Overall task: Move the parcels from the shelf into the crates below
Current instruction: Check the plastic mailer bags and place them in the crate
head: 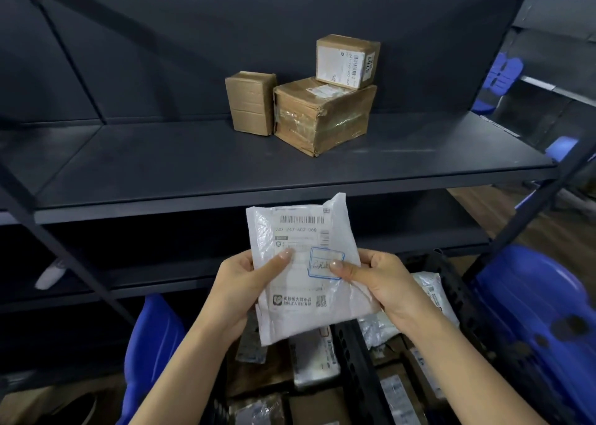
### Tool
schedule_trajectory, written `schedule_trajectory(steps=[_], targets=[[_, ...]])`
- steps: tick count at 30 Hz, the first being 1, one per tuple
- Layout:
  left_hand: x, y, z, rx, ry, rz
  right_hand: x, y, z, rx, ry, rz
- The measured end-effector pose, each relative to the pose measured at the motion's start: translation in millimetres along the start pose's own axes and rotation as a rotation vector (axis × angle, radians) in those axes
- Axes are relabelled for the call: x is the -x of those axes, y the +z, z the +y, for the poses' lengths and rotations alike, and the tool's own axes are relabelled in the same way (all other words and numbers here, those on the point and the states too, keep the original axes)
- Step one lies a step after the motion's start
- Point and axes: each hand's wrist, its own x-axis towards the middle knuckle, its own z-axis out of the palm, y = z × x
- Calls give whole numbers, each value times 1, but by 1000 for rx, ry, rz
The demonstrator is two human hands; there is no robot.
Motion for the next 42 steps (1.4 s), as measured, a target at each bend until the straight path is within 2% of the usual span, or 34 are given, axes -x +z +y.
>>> schedule_trajectory(steps=[9,13,17,21,26,31,37,42], targets=[[-10,9,-12,-32,-1,4,2,-15,12,1,-50,231],[-11,26,-30,-16,-6,40,5,-38,18,-1,-29,262],[-17,63,-62,4,-56,37,7,-81,30,60,9,301],[-26,111,-107,13,-125,49,19,-153,49,146,23,370],[-31,174,-183,-34,-239,110,41,-243,81,297,129,303],[-34,220,-251,-127,-377,241,55,-299,113,442,231,226],[-25,242,-309,-254,-513,366,59,-328,166,578,390,188],[-24,243,-342,-335,-595,393,56,-336,212,617,490,171]])
